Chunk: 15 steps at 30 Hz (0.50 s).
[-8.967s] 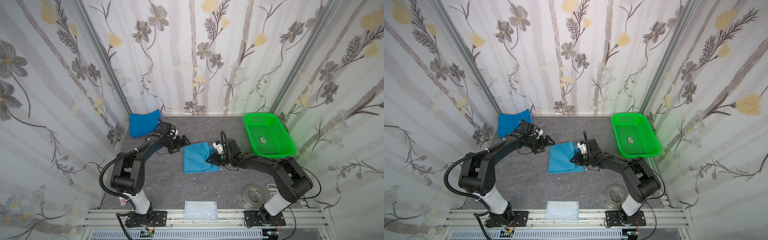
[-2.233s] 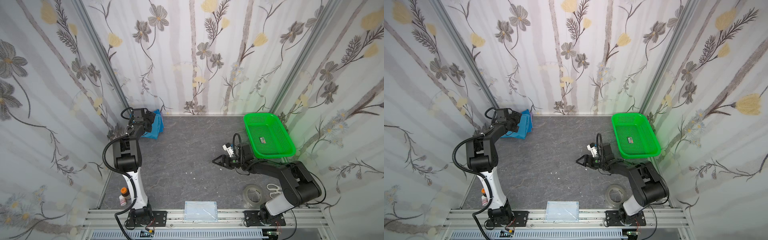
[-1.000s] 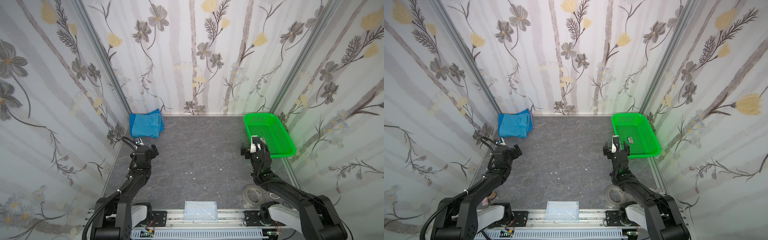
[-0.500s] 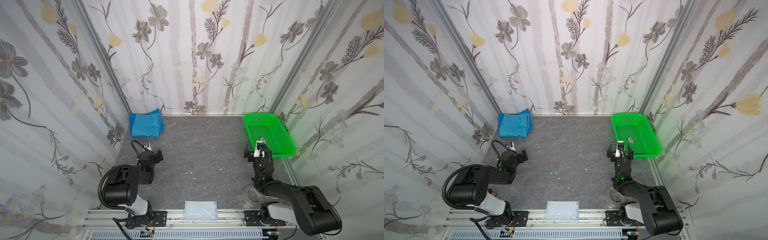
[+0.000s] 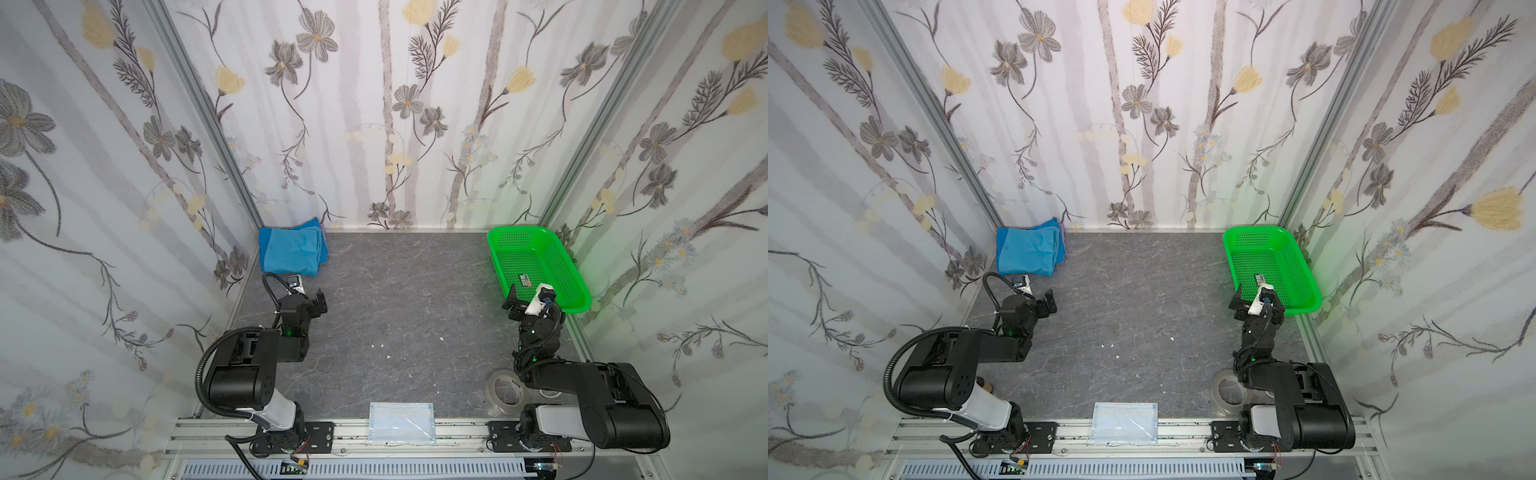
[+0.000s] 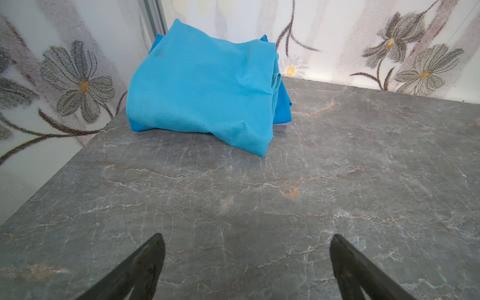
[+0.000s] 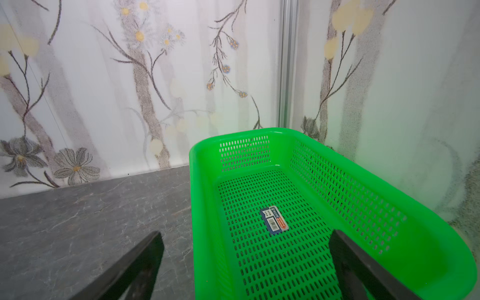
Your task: Fold and stack the t-shirts
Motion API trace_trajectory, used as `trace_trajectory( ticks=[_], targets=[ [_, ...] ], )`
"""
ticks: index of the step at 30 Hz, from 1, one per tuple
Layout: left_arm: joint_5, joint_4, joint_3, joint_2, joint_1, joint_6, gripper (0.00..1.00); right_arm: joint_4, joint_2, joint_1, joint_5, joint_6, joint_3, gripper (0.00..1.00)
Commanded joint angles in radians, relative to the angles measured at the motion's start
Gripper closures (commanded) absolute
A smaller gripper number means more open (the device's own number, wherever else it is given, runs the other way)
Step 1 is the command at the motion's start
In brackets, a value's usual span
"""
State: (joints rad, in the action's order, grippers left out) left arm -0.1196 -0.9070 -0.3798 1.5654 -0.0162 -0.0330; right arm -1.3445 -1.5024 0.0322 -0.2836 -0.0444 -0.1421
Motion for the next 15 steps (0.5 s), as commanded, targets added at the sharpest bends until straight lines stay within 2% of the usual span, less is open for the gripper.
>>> trace_trajectory(
  ticks=[1,4,7,15],
  targets=[
    [-0.002,-0.008,-0.007,0.001,-0.001,0.01,0.0,-0.014,0.007,-0.002,-0.012,-0.035,-0.014,0.0],
    [-0.002,-0.006,-0.007,0.002,-0.001,0.009,0.0,-0.054,-0.006,-0.001,-0.01,-0.032,-0.005,0.0],
    [-0.003,-0.006,-0.008,0.001,-0.001,0.01,0.0,0.0,-0.008,-0.002,-0.013,-0.036,-0.035,0.0],
    [0.003,-0.006,-0.008,0.001,-0.001,0.012,0.0,-0.001,-0.005,-0.003,-0.01,-0.035,-0.032,0.0]
  ],
)
